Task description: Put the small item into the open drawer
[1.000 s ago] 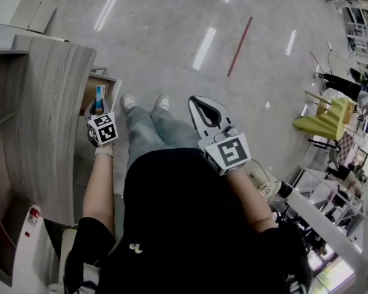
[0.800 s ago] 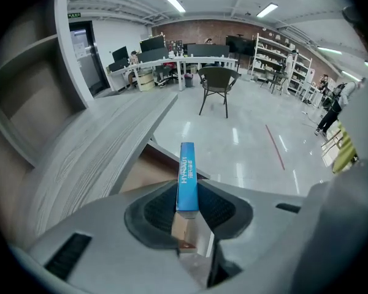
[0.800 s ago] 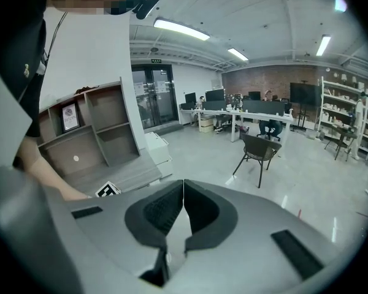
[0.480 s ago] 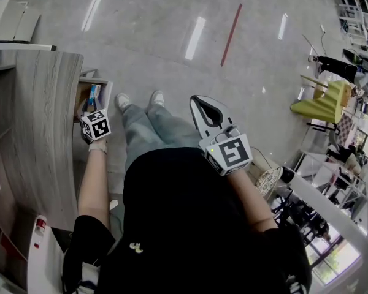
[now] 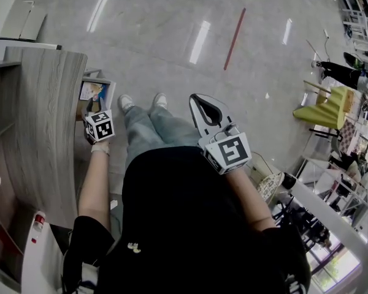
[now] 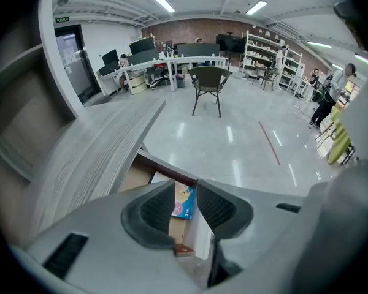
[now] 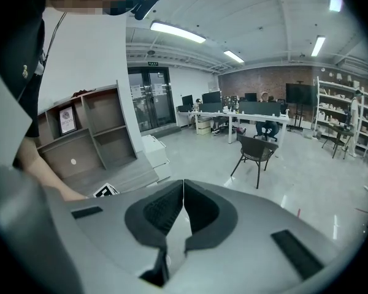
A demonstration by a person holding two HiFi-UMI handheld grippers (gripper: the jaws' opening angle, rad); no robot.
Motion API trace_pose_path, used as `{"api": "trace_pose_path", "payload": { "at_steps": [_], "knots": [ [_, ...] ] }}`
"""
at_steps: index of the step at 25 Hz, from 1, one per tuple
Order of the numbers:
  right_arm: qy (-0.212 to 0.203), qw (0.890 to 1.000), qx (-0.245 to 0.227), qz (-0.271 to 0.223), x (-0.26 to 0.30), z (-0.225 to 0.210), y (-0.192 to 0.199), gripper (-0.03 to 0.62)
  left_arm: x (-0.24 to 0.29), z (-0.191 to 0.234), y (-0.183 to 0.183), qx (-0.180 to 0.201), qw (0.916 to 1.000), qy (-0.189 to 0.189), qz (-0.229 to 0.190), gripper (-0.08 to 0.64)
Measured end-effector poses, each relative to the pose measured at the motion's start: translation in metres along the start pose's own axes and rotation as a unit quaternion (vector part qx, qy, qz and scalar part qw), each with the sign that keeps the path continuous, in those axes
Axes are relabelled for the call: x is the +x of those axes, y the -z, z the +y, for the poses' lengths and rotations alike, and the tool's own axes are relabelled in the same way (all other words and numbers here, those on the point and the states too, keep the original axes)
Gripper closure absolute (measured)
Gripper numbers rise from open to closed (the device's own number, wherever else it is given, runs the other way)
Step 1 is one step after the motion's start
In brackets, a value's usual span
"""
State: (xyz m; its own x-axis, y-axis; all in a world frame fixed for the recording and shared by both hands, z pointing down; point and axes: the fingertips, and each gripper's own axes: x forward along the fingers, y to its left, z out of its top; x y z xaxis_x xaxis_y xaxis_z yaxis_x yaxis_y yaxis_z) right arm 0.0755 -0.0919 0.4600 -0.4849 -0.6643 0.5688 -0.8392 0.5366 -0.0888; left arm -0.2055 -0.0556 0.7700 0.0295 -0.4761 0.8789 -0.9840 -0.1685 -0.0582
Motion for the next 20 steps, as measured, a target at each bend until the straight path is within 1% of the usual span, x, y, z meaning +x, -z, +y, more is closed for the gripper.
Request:
{"api": "trace_pose_path", "payload": {
  "at_steps": [8, 11, 15, 18, 20],
  "knots": [
    [-0.032, 0.999, -0.012, -0.037, 0.002, 0.008, -0.021, 0.579, -0.038, -0.013, -0.027, 0.006, 0.9995, 0.013, -0.027, 0.463],
    [-0.035, 0.999, -0.013, -0.036, 0.002, 0.007, -0.027, 0.580, -0.059, -0.017, -0.043, -0.001, 0.9987, 0.021, -0.045, 0.465],
    [-0.058, 0.996, -0.018, -0.070, 0.002, 0.010, -0.042, 0.579, -0.090, -0.023, -0.069, -0.013, 0.9964, 0.035, -0.077, 0.467],
    [-0.063, 0.995, -0.017, -0.072, 0.000, 0.007, -0.049, 0.580, -0.119, -0.028, -0.093, -0.026, 0.9931, 0.041, -0.106, 0.471],
    [-0.070, 0.994, -0.021, -0.082, 0.000, 0.009, -0.056, 0.580, -0.139, -0.030, -0.109, -0.034, 0.9896, 0.046, -0.132, 0.527]
  ]
}}
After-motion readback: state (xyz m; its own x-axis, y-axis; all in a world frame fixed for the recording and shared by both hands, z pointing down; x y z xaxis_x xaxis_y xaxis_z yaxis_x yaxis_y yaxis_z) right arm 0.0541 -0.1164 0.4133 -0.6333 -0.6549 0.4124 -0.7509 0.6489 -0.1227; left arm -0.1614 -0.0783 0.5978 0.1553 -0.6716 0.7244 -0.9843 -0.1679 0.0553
